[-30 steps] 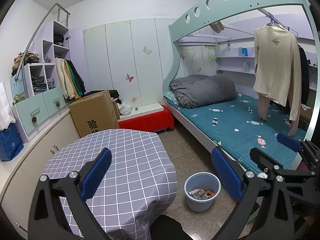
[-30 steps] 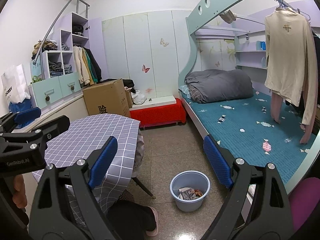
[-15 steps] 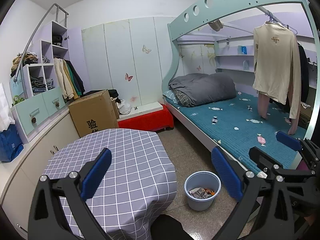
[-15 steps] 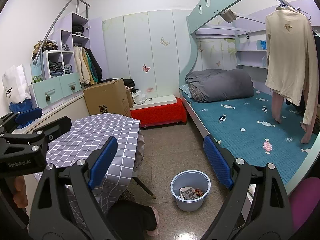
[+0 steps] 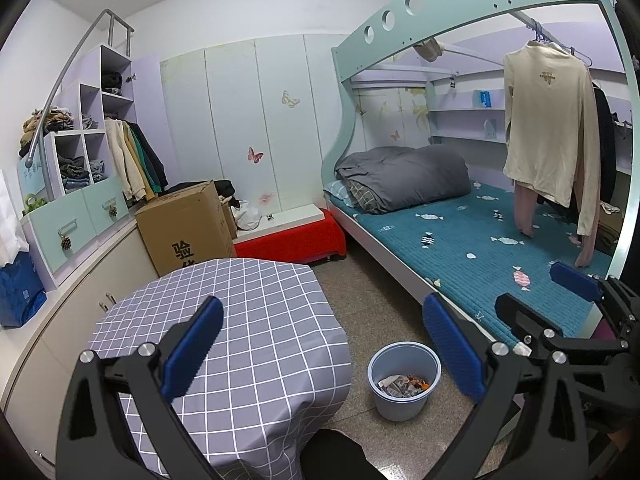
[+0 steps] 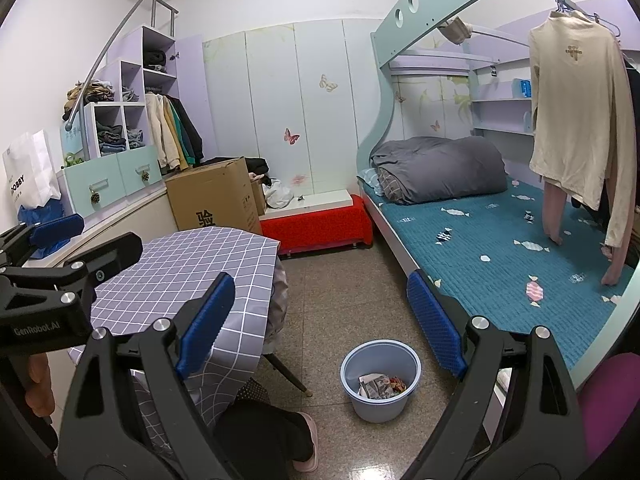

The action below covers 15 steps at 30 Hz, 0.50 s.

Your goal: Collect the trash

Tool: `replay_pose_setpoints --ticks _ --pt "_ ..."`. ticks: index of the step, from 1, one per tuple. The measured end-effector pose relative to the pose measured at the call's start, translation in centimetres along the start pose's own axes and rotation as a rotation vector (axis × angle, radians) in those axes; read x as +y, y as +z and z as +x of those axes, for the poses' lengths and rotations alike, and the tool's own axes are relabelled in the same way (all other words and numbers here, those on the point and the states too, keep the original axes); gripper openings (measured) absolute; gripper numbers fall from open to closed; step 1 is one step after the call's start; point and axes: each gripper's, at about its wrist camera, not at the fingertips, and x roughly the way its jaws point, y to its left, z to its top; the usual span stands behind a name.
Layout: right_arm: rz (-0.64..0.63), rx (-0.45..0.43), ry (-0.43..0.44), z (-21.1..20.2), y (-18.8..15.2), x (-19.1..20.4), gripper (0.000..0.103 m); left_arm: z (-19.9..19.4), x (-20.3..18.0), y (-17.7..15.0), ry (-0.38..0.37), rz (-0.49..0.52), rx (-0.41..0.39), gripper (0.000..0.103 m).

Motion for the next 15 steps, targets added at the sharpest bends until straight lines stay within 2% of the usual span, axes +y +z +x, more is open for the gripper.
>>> replay_pose_setpoints --ticks 15 --pt "0.002 0.004 -0.002 0.02 -0.11 -0.10 0.087 0.00 0.13 -0.26 -0.006 0.003 0.006 0.098"
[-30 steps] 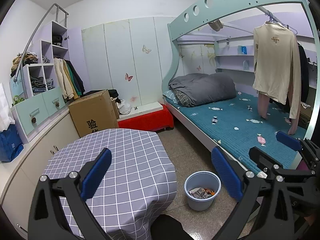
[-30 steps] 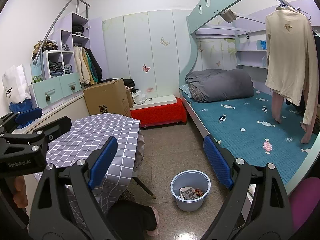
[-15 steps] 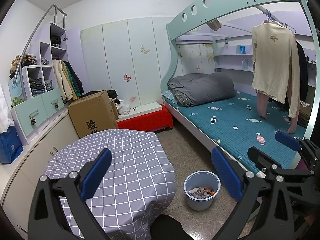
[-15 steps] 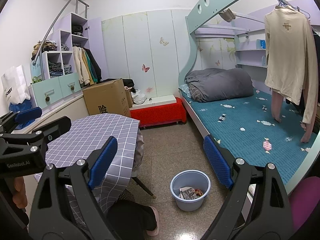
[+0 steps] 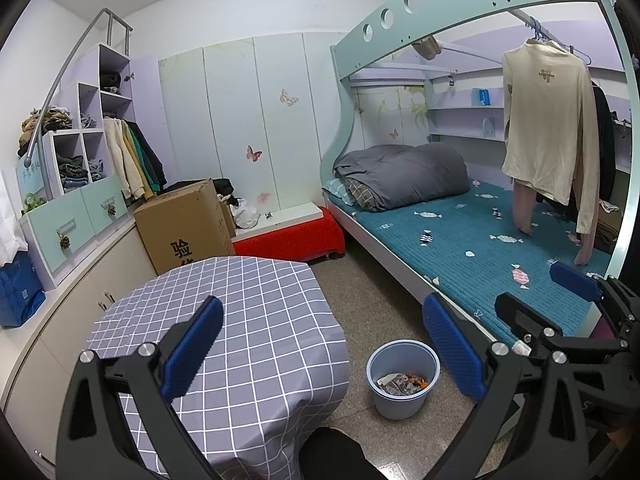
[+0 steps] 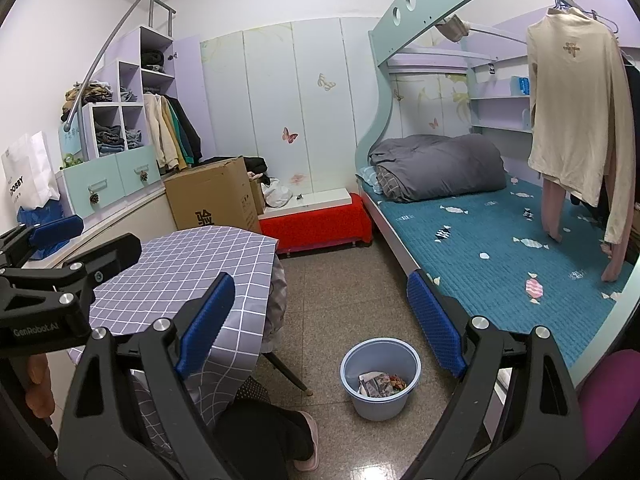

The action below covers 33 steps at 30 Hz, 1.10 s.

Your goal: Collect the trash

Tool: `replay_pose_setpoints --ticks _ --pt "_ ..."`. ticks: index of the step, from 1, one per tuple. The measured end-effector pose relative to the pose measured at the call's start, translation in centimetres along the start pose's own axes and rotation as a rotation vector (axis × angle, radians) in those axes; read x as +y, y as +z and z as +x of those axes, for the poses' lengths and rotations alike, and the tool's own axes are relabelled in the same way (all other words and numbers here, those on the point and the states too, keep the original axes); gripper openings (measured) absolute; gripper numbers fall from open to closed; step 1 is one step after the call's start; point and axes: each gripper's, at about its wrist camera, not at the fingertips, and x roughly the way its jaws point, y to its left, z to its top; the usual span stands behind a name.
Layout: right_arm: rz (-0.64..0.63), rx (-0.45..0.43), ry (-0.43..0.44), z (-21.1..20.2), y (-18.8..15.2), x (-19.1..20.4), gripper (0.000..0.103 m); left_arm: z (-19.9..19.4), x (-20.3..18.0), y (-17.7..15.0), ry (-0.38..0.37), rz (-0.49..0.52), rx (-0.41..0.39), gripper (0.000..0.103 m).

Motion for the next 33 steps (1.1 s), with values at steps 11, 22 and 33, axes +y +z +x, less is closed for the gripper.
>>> replay_pose_setpoints --ticks 11,22,33 --pt "0.005 0.006 0.001 0.1 -0.4 0.2 0.087 0.0 0.1 -0.2 -0.002 0.002 0.002 0.098" --pt "0.008 0.013 0.000 0.3 -0.6 0.2 0.087 0.0 0.2 -0.2 0.000 0.003 0.005 0.098" --pt "0.015 0.035 0.009 1.1 -1.0 0.6 0.087 1.1 1.6 -1.2 0.009 -0.022 0.039 0.098"
